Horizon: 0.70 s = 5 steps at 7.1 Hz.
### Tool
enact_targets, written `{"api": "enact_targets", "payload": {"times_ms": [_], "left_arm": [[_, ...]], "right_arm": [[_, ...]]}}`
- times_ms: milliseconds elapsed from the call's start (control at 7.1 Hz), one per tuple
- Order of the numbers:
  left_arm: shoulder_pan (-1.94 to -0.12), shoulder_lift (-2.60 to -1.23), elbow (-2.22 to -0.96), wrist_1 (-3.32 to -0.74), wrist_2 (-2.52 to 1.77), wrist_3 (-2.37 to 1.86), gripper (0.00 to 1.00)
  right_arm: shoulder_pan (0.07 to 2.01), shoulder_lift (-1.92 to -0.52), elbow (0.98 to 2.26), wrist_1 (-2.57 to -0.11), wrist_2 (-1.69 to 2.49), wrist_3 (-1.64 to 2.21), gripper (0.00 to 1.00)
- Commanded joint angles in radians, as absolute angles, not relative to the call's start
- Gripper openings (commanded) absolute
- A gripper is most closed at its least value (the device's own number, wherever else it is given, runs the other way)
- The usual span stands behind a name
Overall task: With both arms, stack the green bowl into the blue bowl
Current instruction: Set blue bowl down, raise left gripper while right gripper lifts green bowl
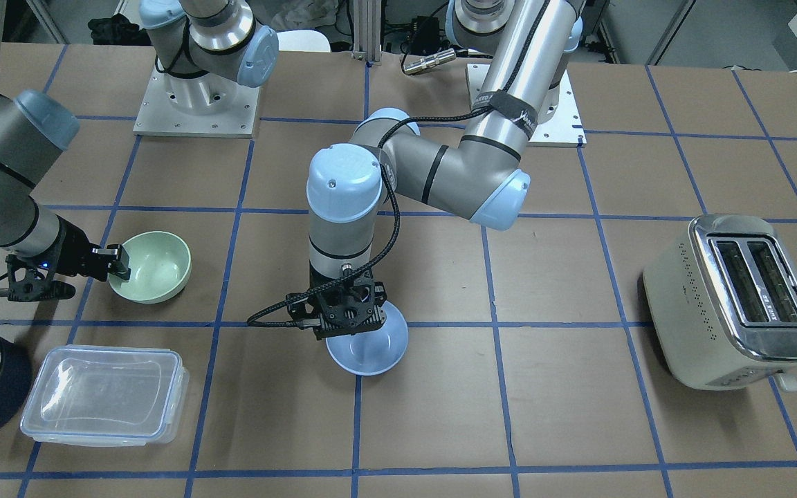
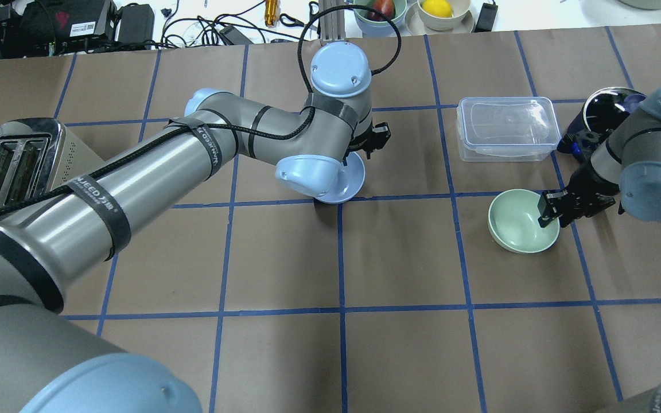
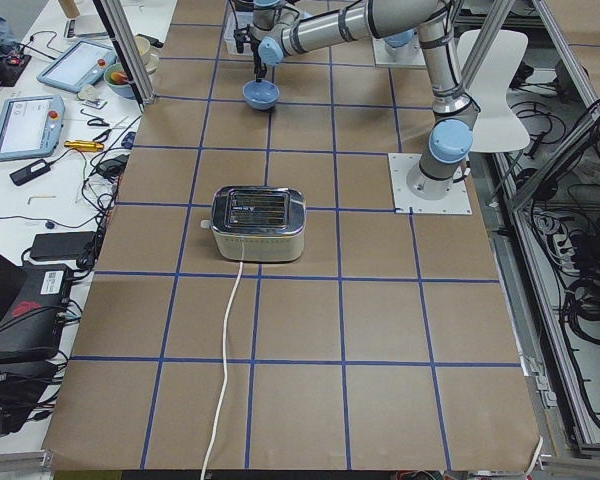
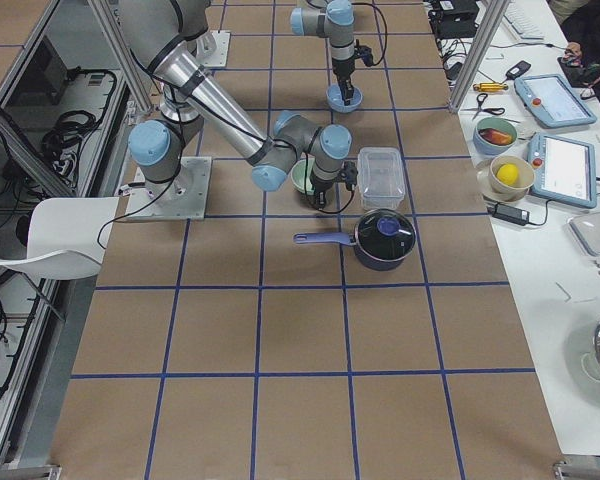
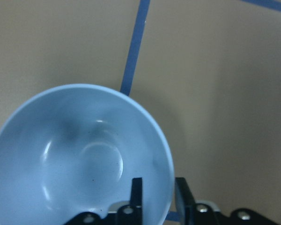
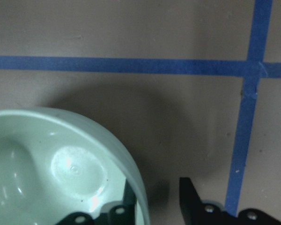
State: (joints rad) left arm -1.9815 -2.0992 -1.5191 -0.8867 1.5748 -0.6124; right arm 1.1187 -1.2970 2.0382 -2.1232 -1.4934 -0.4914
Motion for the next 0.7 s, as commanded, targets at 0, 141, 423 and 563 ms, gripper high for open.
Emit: {"api": "enact_targets", "payload": {"times_ms": [0, 141, 423, 563], "left_arm": [[-1.871, -1.989, -1.461, -1.144, 1.571, -0.359, 1.00], [-1.786, -1.932, -1.427, -1.286, 1.569, -0.198, 1.00], [-1.596, -1.791, -1.425, -1.406, 1.519, 0.048, 1.00], [-1.507, -1.731, -1.439, -1.467, 1.511, 0.186, 1.00]], "right_arm": [[1.120, -1.311, 2.022, -2.065, -1.494, -0.489, 0.00], [1.121, -1.331, 1.990, -1.992, -1.491, -0.489, 0.00], [1.124, -1.335, 1.849, -1.809, -1.485, -0.491, 0.00], [1.167, -1.338, 1.760, -1.725, -1.409, -0.479, 0.00]]}}
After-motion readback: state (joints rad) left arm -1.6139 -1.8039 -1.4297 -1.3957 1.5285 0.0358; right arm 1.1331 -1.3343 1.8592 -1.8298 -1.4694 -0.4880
